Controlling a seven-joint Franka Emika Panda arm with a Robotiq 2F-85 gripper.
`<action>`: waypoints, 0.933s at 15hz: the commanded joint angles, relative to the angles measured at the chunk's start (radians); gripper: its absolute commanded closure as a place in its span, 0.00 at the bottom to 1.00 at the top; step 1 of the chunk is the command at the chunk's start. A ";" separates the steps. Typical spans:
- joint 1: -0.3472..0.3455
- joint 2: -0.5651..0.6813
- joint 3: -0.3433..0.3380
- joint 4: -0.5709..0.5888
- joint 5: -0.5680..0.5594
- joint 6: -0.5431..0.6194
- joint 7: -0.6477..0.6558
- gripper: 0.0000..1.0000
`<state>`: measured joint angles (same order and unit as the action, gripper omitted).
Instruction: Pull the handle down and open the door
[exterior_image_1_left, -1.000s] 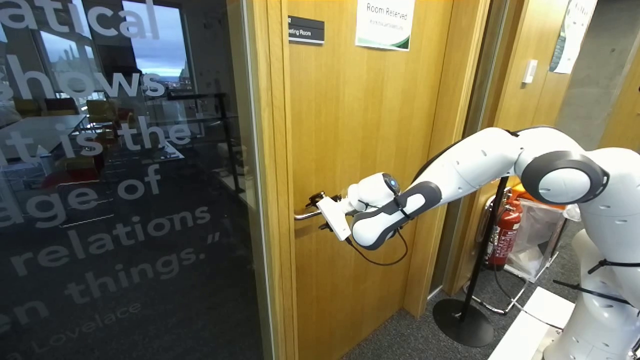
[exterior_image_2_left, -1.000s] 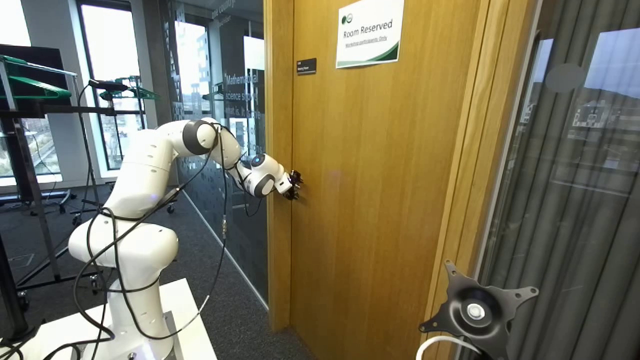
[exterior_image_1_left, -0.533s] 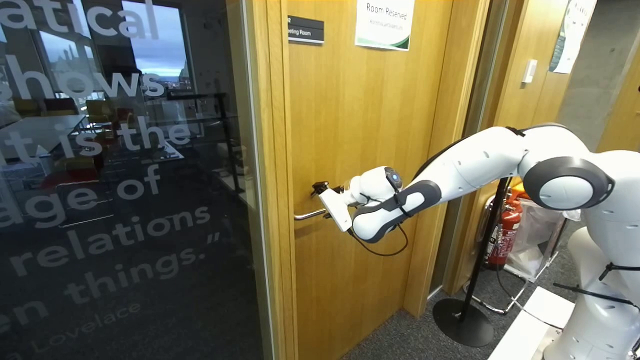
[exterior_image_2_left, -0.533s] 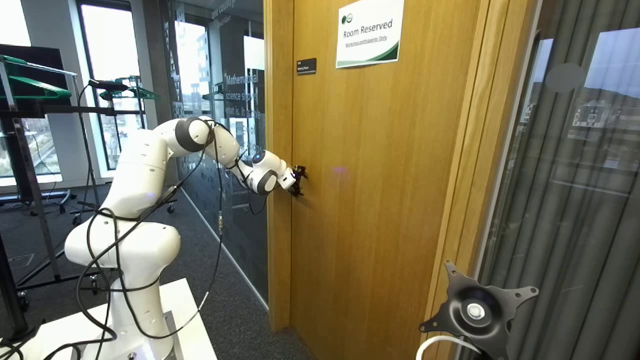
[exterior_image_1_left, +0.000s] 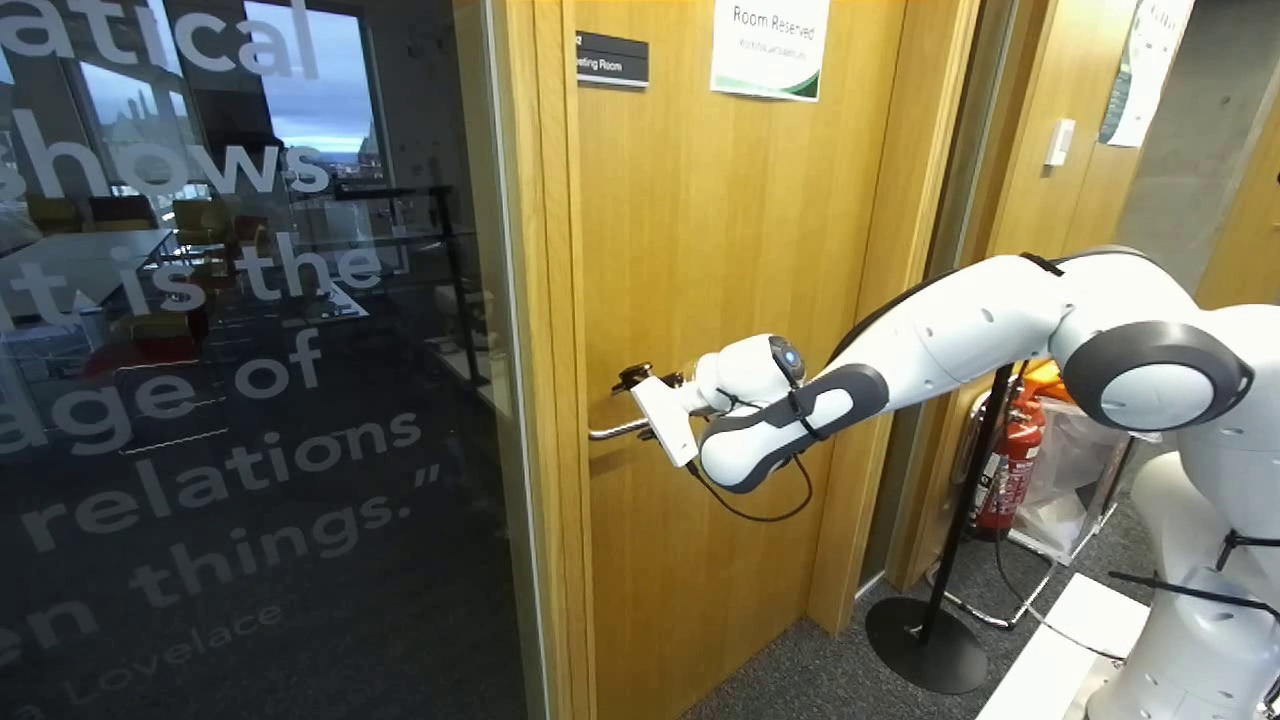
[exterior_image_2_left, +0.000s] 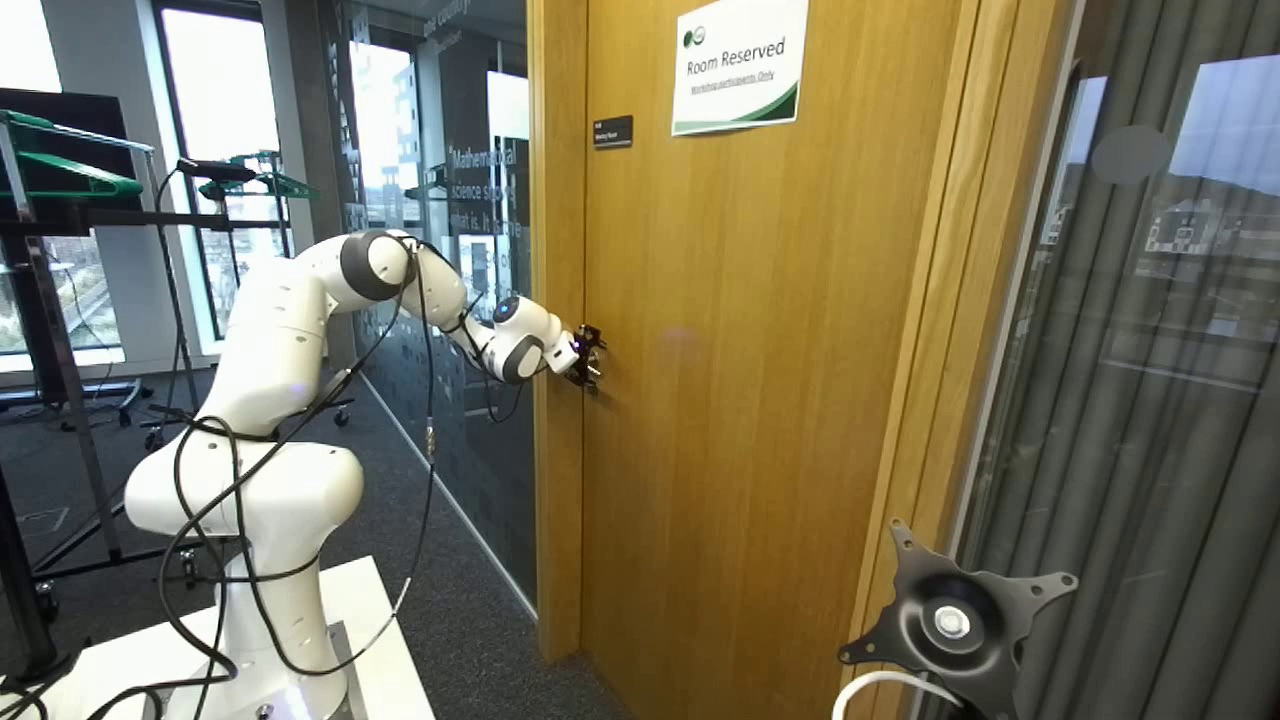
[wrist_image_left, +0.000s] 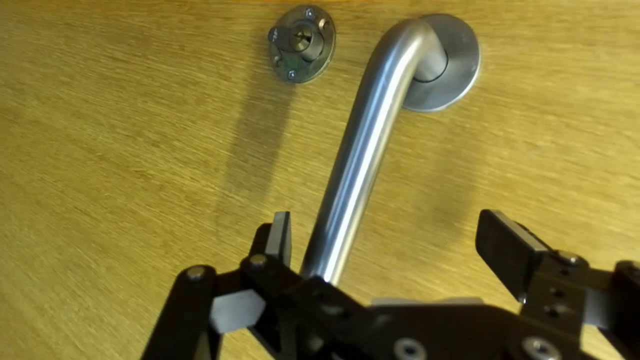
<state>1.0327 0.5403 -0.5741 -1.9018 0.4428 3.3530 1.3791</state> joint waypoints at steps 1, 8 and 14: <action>0.032 -0.027 -0.017 -0.031 0.030 0.011 0.021 0.00; 0.057 -0.037 -0.033 -0.059 0.044 0.008 0.039 0.00; 0.098 -0.053 -0.073 -0.099 0.064 0.002 0.035 0.00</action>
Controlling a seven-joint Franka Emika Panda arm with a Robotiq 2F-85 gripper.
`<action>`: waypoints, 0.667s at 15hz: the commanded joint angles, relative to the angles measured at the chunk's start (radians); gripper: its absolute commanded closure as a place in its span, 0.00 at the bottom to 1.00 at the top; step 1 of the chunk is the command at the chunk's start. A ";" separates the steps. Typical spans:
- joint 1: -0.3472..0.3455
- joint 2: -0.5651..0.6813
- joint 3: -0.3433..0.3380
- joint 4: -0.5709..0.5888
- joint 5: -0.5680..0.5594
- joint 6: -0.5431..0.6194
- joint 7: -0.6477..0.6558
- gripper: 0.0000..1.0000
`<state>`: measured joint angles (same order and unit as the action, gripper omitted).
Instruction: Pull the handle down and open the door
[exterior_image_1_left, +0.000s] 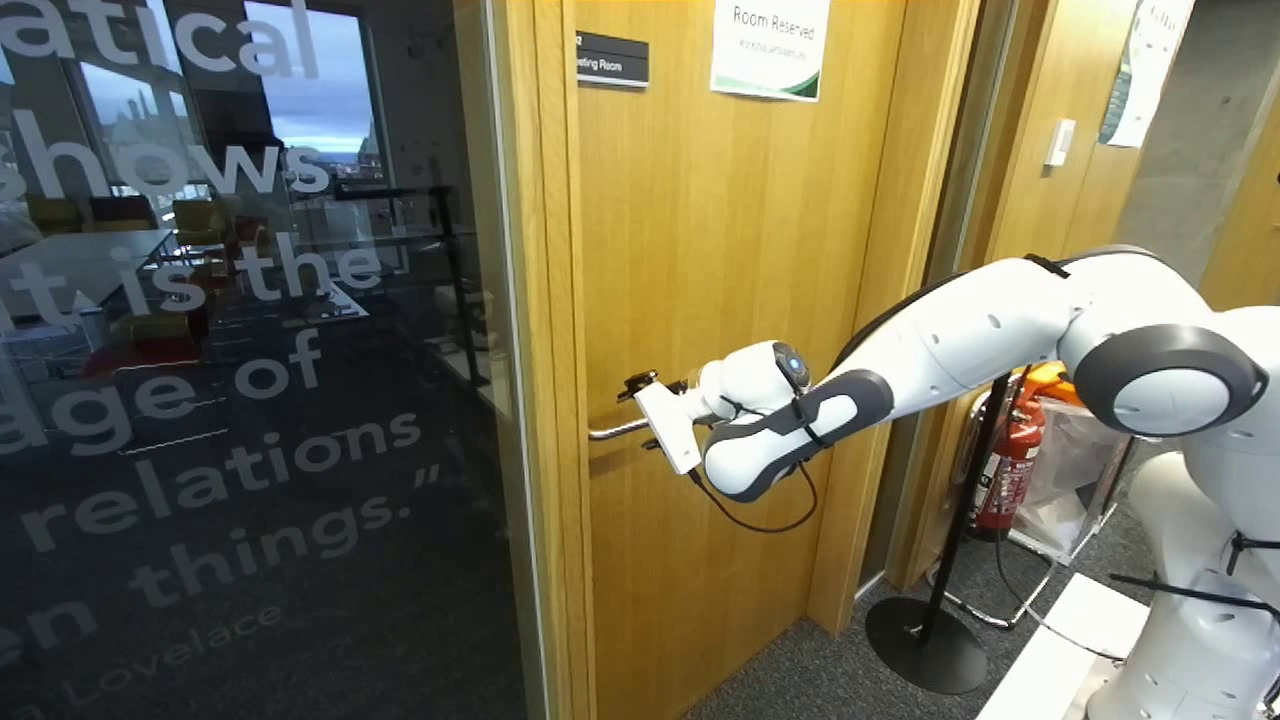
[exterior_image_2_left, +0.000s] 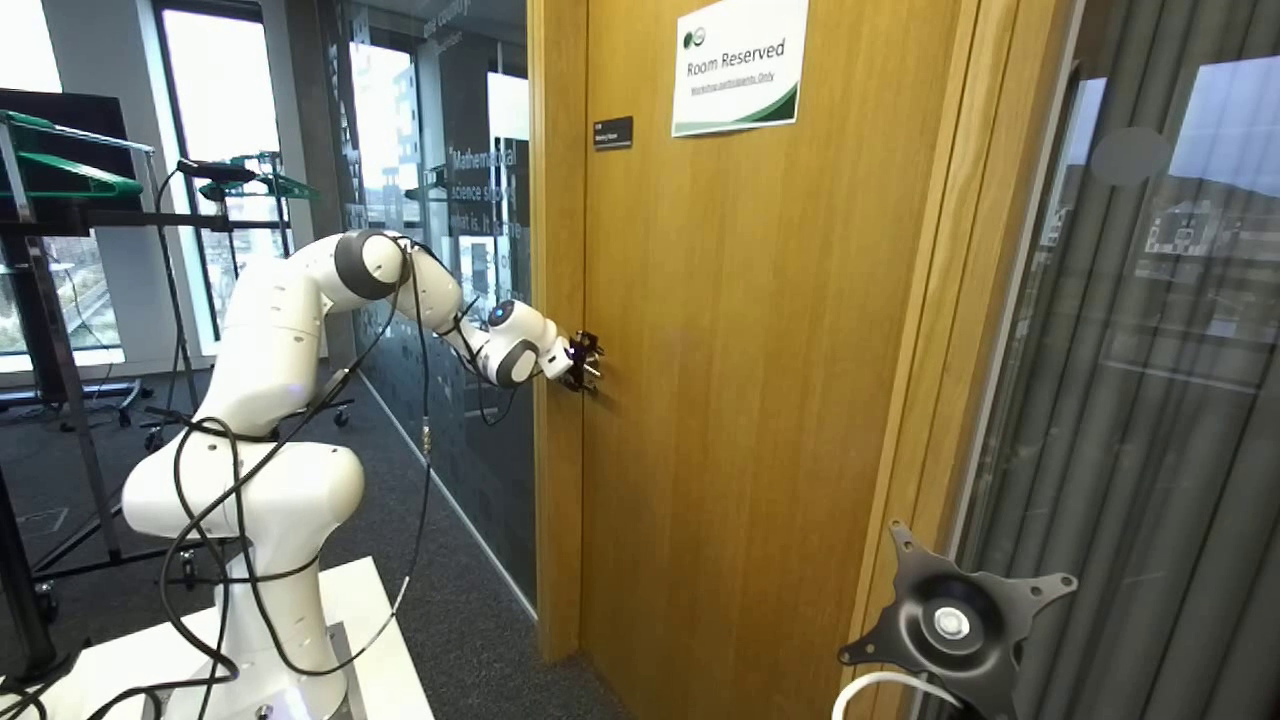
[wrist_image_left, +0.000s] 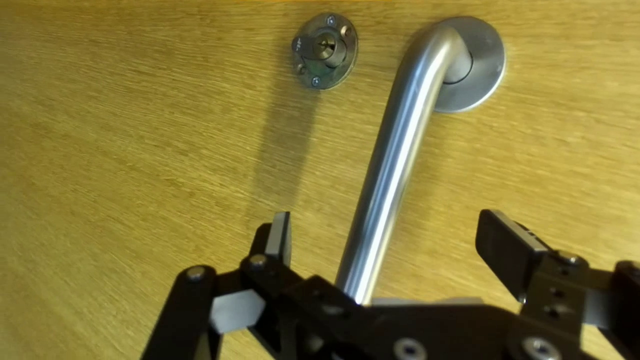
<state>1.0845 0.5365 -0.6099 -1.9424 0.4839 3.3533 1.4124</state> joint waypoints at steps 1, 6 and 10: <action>0.053 -0.050 -0.044 -0.064 0.027 0.002 0.002 0.00; 0.081 -0.049 -0.064 -0.075 0.041 0.003 0.003 0.38; 0.097 -0.047 -0.072 -0.078 0.047 0.002 0.004 0.71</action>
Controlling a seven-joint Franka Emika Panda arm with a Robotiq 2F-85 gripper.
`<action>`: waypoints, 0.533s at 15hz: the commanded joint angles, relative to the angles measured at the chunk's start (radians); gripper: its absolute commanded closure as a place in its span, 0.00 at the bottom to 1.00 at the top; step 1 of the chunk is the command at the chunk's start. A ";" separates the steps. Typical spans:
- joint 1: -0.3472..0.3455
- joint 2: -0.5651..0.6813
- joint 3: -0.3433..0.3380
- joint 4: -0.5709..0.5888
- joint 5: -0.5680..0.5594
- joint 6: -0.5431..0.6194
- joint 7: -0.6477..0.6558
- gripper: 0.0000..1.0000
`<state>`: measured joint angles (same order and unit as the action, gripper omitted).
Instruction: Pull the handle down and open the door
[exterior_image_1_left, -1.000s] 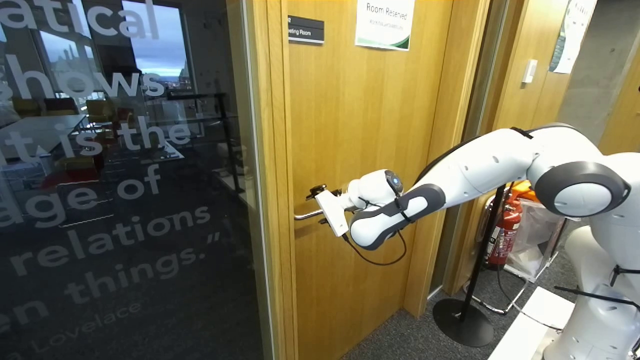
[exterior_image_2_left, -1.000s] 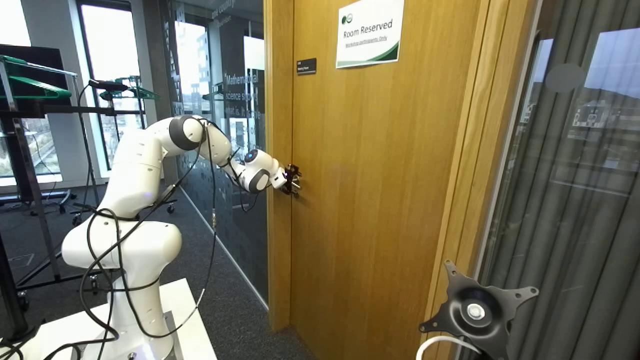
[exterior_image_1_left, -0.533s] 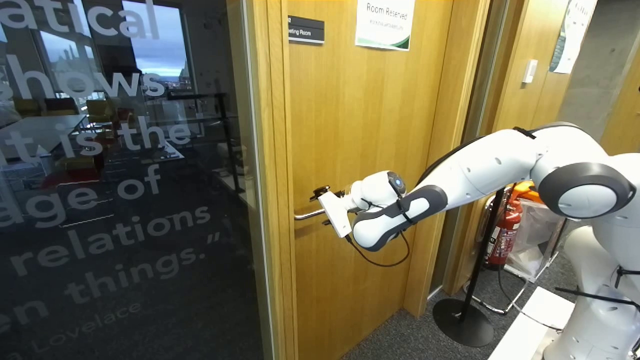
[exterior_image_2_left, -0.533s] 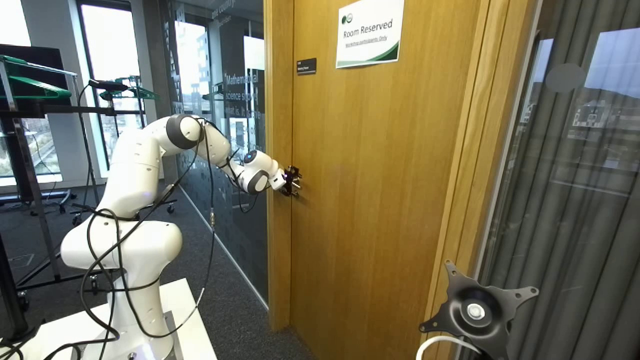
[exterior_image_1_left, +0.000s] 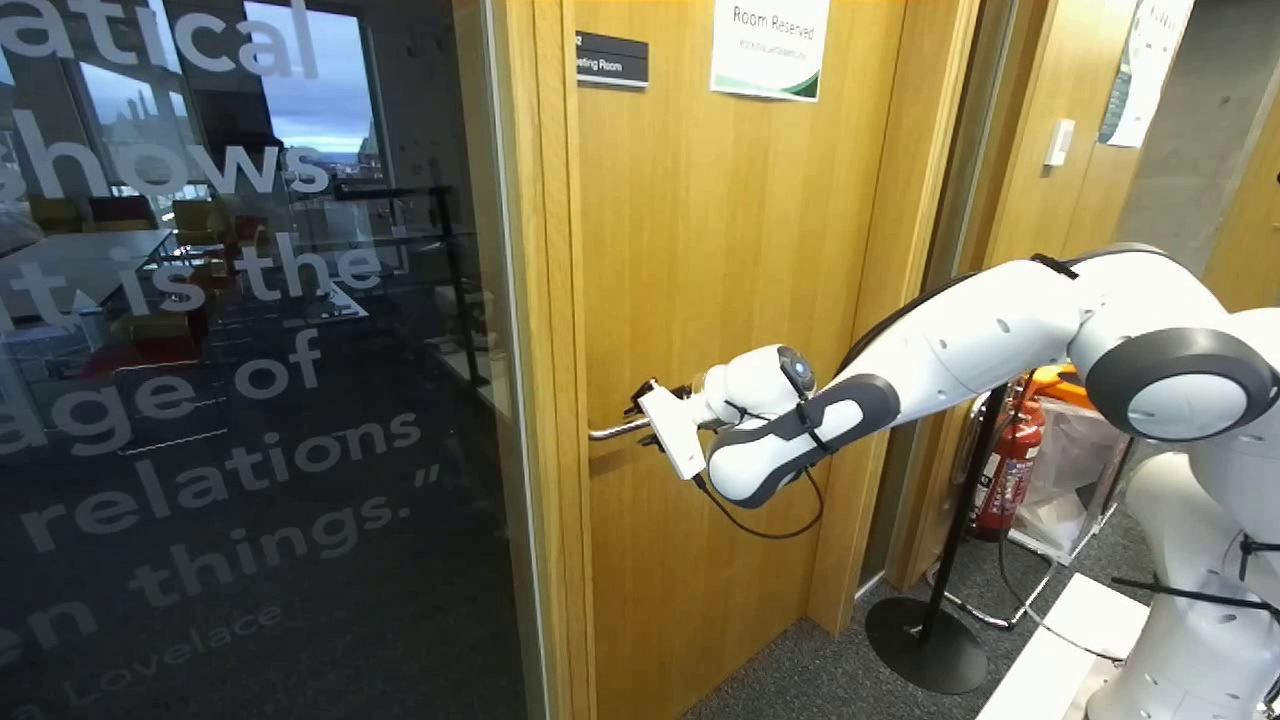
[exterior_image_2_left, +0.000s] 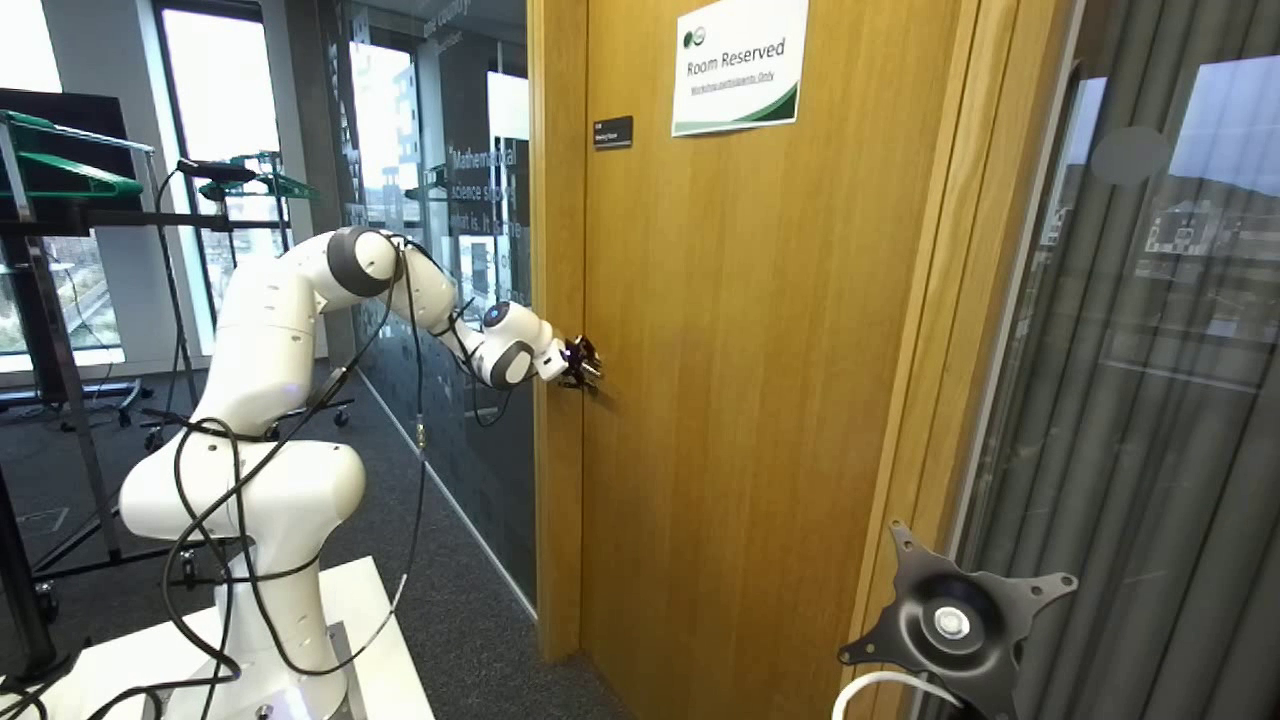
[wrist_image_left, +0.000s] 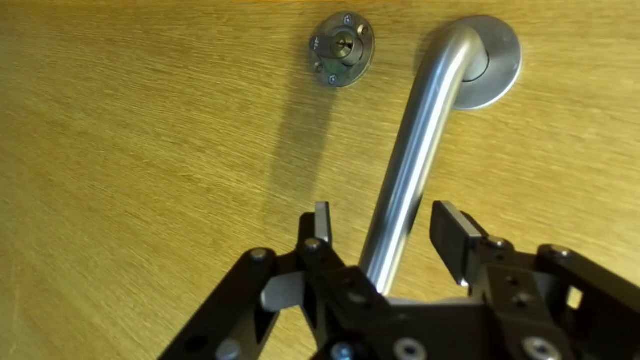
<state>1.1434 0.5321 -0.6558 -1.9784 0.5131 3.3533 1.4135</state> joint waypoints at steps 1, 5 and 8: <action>0.041 -0.043 -0.028 -0.043 0.021 0.001 0.003 0.77; 0.056 -0.042 -0.043 -0.040 0.031 0.005 0.020 0.94; 0.054 -0.038 -0.030 -0.043 0.047 0.007 0.067 0.94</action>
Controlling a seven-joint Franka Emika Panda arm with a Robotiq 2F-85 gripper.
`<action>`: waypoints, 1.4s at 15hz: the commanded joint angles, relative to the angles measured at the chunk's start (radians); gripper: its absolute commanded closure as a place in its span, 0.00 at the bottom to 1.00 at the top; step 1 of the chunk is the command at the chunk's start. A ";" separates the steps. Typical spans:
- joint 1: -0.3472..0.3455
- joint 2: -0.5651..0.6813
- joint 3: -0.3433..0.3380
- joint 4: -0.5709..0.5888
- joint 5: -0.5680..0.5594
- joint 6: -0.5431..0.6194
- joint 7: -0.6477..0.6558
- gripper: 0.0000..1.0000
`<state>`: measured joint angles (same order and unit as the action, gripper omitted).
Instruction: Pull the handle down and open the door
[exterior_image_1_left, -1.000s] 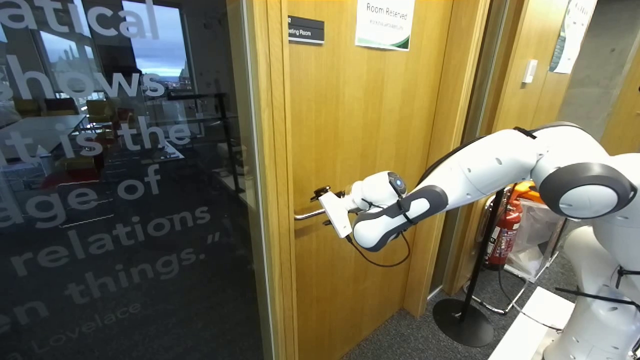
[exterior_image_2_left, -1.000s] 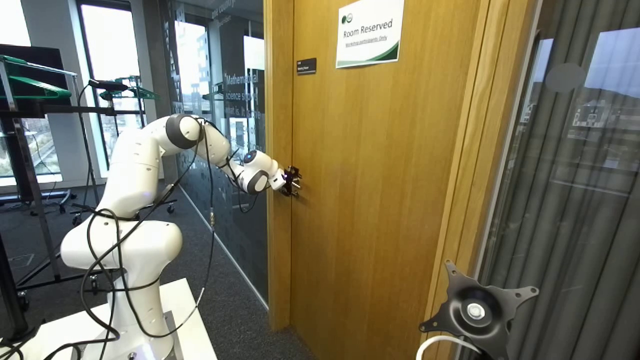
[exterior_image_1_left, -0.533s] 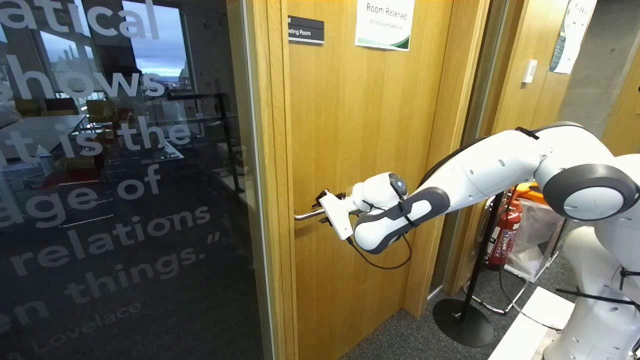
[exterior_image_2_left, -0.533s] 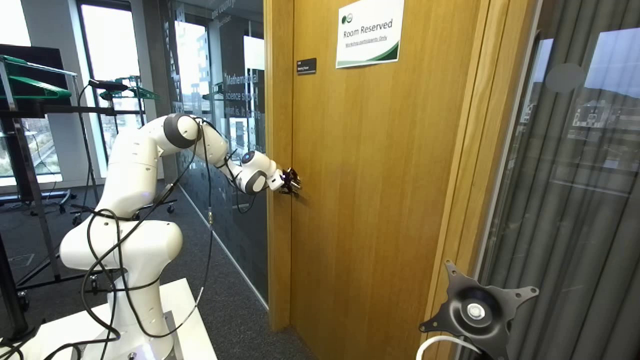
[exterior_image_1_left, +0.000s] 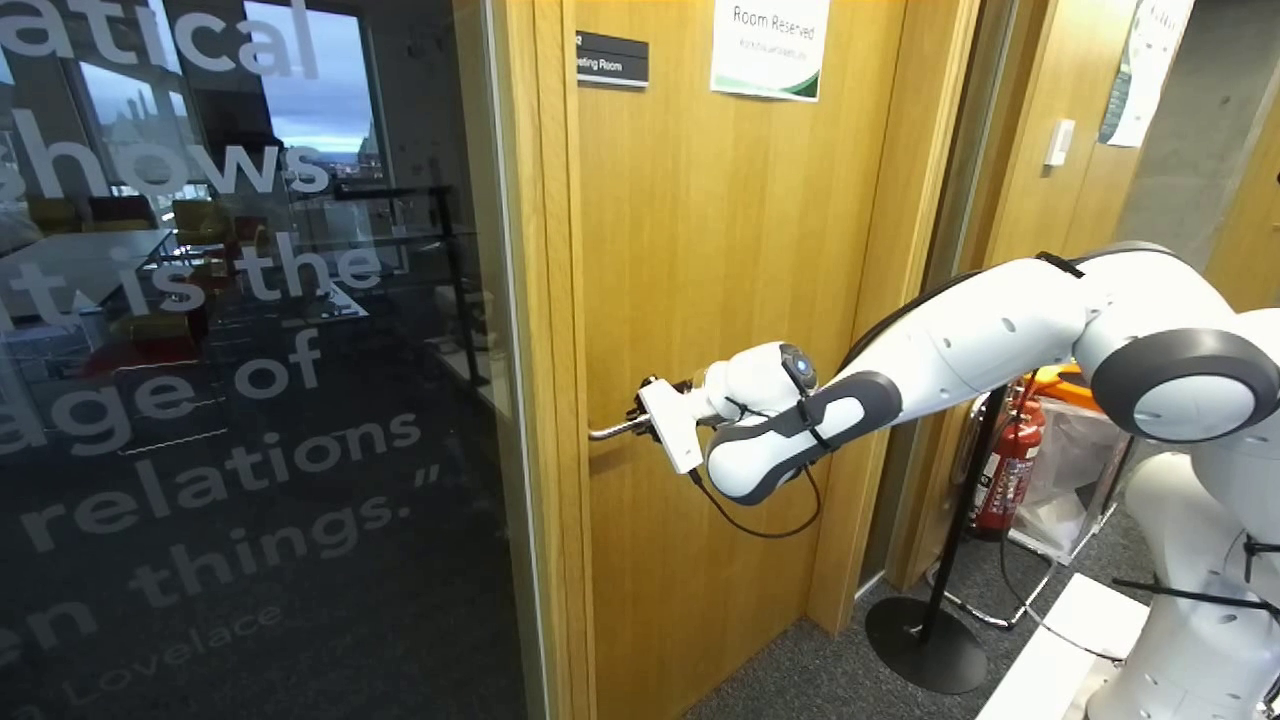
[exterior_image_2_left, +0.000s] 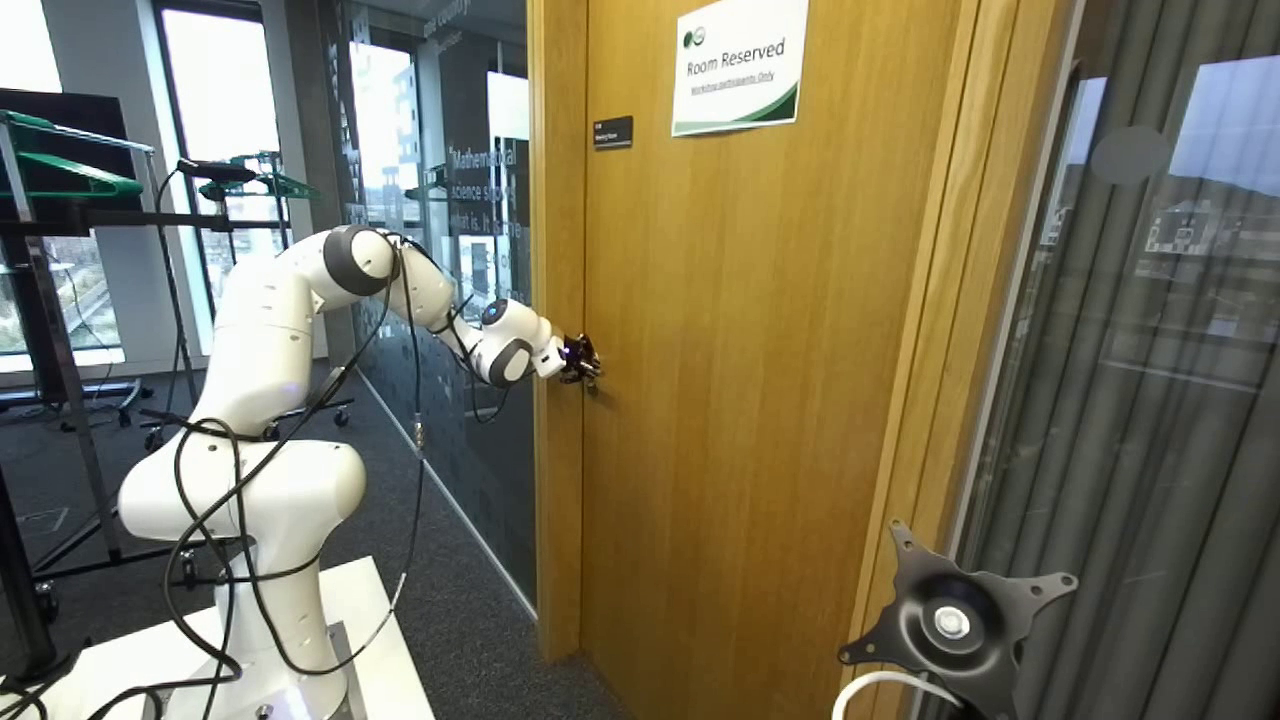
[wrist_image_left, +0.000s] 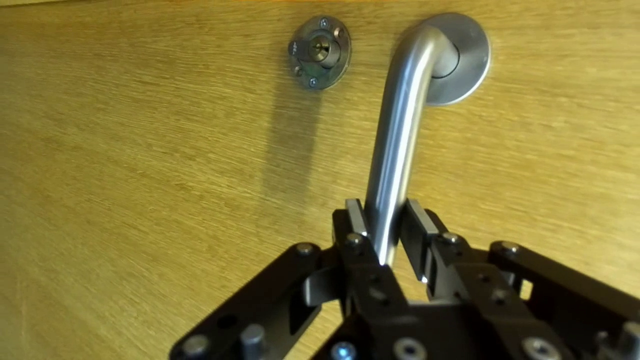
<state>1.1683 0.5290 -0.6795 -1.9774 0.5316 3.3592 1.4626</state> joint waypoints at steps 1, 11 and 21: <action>0.026 -0.037 0.002 -0.045 0.033 -0.002 0.037 0.94; -0.055 -0.018 0.127 -0.040 0.052 0.024 0.183 0.94; -0.221 -0.021 0.334 -0.105 -0.040 0.117 0.187 0.94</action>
<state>0.9711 0.5145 -0.4438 -1.9877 0.5285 3.4809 1.6243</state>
